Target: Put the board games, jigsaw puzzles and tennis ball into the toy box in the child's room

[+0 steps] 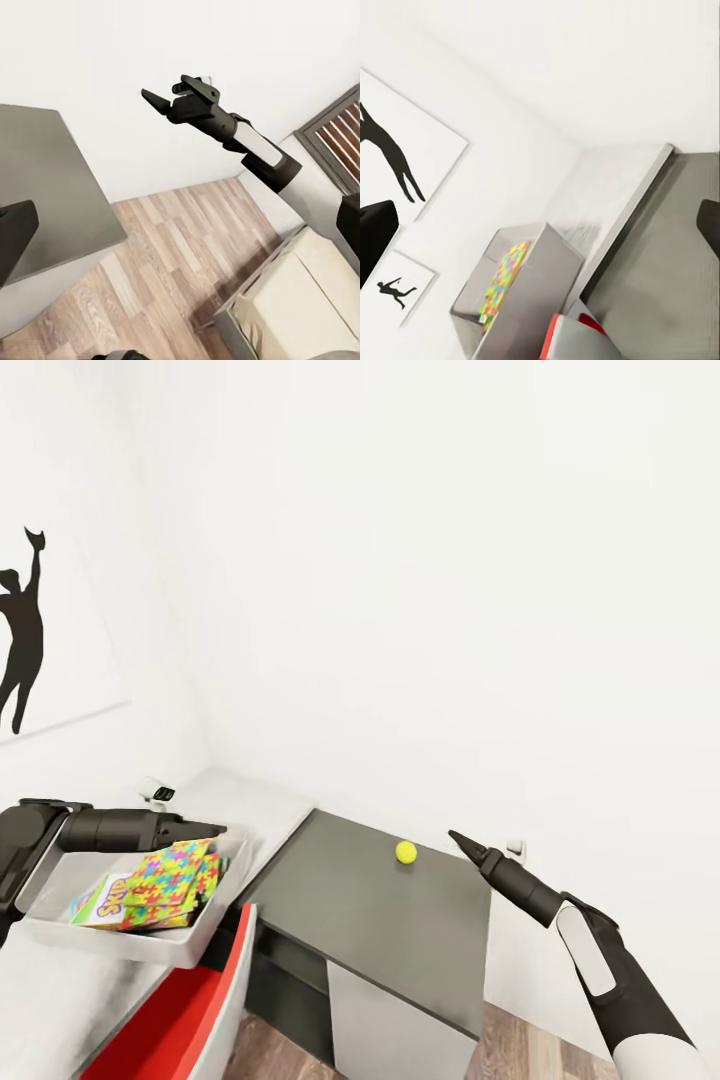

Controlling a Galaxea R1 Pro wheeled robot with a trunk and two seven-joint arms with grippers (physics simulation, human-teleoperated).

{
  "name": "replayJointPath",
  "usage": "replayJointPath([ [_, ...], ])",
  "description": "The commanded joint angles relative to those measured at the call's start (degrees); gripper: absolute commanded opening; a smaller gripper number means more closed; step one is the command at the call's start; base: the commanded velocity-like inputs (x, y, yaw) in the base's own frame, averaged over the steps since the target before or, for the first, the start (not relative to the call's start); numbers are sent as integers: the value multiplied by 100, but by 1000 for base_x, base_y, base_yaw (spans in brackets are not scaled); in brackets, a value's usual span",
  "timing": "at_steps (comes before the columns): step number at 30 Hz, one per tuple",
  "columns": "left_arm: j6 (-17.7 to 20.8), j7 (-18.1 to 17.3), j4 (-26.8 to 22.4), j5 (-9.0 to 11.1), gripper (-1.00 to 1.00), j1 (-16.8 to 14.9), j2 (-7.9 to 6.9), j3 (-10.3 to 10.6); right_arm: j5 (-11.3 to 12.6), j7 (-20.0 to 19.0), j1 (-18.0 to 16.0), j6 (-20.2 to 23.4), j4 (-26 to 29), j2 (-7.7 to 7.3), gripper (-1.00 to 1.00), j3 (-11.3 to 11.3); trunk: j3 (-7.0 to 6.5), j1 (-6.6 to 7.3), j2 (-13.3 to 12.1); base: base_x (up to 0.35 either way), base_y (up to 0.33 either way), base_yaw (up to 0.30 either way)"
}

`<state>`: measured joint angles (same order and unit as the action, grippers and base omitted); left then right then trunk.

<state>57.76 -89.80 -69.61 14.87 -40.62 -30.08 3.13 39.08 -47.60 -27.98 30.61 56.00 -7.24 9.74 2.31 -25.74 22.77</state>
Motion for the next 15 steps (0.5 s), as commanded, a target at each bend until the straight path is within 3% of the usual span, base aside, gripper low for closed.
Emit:
replayJointPath([
  [1, 61, -20, 0, 7, 100, -7, -6, 13, 36, -2, -5, 40, -2, 3, 100, 4, 14, -4, 14, 0, -218, -16],
  [15, 60, -20, 27, 7, 100, -7, -6, 12, 29, 3, -5, -35, -2, 12, 100, 0, 14, -4, 14, 0, -46, -2],
])
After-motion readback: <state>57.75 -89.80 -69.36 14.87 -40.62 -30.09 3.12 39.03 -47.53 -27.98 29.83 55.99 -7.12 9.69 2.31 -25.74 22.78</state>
